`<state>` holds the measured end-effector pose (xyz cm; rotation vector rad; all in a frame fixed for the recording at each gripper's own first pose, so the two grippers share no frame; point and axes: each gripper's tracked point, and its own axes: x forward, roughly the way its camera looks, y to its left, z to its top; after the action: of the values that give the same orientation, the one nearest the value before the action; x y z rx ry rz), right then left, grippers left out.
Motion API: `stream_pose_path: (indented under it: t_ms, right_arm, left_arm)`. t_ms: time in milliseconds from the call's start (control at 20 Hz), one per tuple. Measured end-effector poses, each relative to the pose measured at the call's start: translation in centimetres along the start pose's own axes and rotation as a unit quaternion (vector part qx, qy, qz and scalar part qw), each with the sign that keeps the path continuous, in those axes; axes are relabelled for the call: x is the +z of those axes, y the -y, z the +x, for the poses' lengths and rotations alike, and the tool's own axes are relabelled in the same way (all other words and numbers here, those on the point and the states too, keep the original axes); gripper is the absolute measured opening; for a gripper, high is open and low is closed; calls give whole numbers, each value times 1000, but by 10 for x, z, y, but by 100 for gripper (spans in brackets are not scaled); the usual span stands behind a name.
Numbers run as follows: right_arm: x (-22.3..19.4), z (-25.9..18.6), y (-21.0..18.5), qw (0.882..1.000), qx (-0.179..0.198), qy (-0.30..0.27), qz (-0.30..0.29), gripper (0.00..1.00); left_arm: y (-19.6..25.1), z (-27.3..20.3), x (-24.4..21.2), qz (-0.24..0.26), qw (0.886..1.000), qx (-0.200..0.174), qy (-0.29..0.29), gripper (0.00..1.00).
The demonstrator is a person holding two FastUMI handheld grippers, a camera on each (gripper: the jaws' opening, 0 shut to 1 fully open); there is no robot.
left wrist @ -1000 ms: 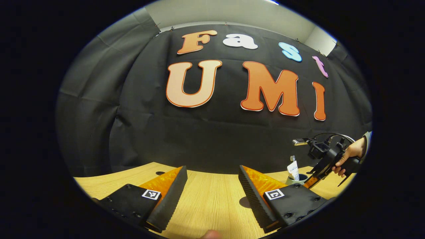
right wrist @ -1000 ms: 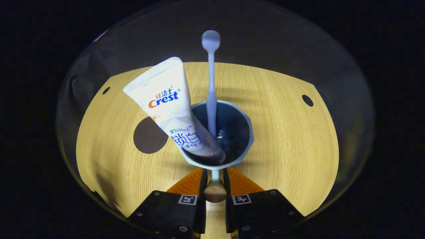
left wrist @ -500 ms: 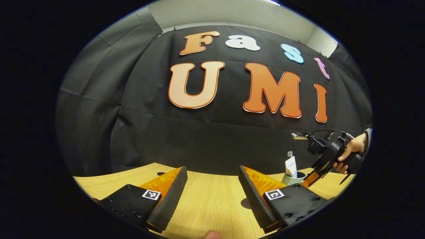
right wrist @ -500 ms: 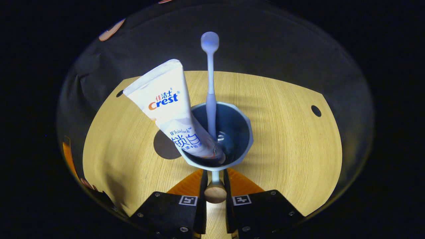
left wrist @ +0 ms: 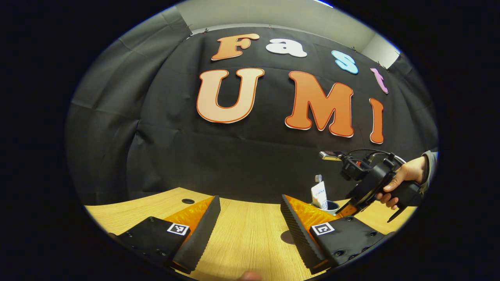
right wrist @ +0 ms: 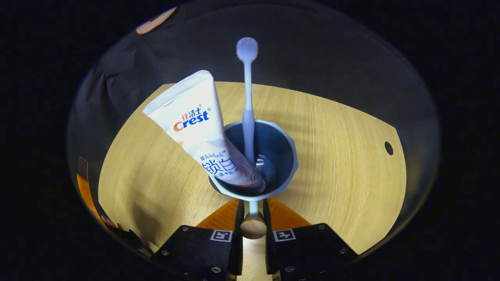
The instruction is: Put the toothbrush and toothpaste on the desktop into the cup, then pick up the cup and place it on the coaster on the desktop.
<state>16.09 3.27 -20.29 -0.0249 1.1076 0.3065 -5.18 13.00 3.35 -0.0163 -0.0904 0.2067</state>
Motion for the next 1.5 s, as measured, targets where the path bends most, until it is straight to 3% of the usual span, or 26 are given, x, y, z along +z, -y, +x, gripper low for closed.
stream_pose_path:
  t_ms: [600, 800, 1000, 1150, 1350, 1500]
  right_arm:
    - [0, -2, 4, 999, -2, -27, -37, 23]
    - [8, -13, 4, 1000, 4, -19, -8, 28]
    - [11, -30, 2, 999, 29, 14, -12, 46]
    - [8, -45, 9, 998, 45, 50, -5, 65]
    - [9, -75, 32, 992, 39, 121, -10, 76]
    - [19, -98, 41, 980, 52, 191, 0, 83]
  left_arm:
    - [-2, -2, 1, -4, 1000, 0, 0, 98]
    - [-1, -1, 1, -3, 1000, 4, 1, 98]
    - [-1, 0, -2, -4, 1000, 2, -5, 98]
    - [0, 0, -4, -3, 1000, 0, -13, 98]
    - [2, 1, -3, 11, 1000, 1, -13, 98]
    - [17, -7, 5, 13, 1000, -13, -2, 98]
